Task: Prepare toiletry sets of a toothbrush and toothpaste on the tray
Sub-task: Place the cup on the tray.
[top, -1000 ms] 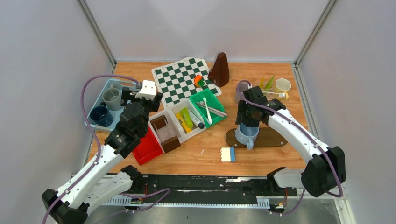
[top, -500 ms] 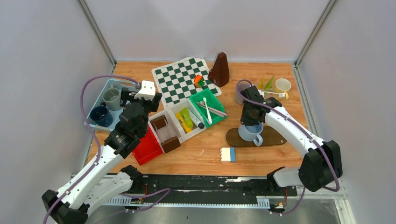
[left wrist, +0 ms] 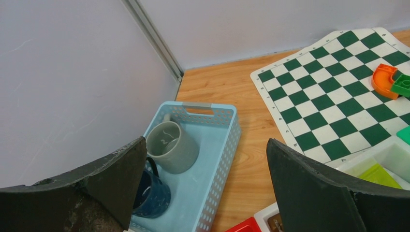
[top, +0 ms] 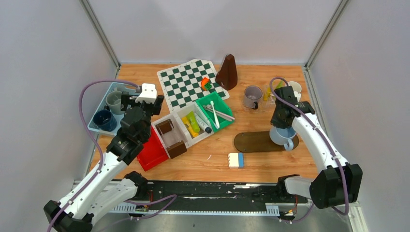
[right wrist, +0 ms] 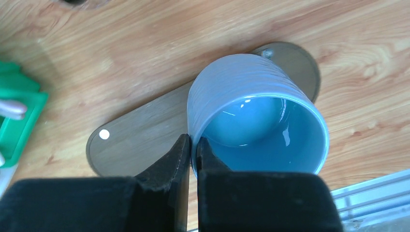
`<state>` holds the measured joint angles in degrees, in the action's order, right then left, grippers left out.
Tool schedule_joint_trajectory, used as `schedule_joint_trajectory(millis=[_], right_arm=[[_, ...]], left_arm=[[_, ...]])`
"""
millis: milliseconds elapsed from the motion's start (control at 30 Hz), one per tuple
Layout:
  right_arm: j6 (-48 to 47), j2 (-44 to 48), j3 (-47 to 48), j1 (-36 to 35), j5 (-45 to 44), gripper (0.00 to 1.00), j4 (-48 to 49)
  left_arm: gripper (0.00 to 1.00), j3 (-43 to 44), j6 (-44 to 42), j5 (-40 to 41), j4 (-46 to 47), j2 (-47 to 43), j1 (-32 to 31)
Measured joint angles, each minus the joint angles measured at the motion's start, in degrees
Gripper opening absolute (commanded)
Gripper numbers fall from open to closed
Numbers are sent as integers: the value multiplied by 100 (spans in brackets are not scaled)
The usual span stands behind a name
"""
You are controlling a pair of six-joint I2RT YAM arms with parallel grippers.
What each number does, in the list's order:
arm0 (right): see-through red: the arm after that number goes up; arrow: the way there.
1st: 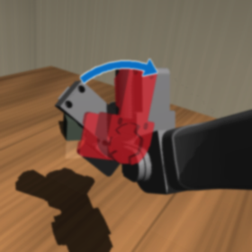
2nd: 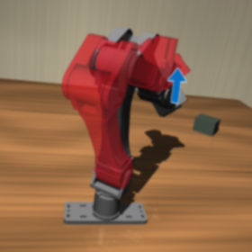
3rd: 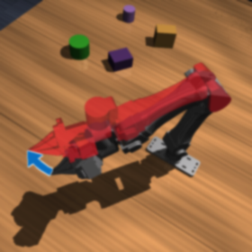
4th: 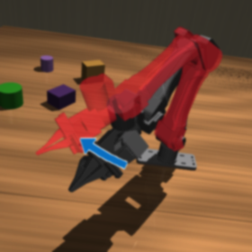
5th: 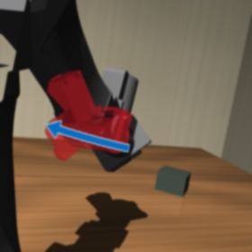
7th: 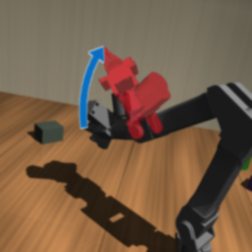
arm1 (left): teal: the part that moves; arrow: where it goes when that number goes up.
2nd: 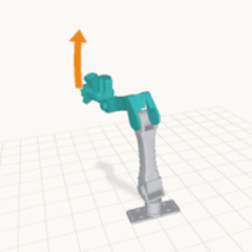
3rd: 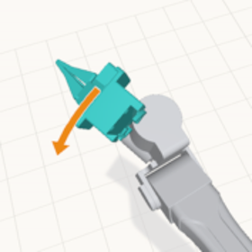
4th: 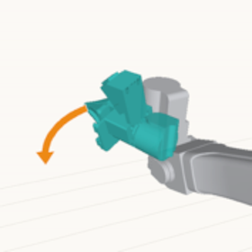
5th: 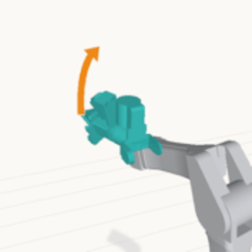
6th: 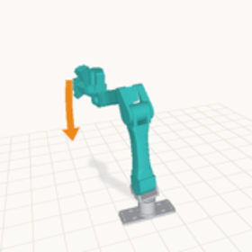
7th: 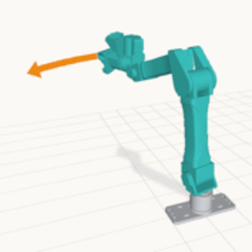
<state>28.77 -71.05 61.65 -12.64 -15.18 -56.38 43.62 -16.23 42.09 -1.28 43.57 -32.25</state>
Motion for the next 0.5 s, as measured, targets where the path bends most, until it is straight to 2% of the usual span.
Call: schedule_joint_trajectory(millis=[267, 500], right_arm=[[-365, -15, -35, 848, 33, 0, 221], [-448, -273, -140, 1082, 96, 0, 330]], left_arm=[[100, -9, 4, -4, 33, -15, 175], [100, -7, 44, -52, 33, -42, 286]])
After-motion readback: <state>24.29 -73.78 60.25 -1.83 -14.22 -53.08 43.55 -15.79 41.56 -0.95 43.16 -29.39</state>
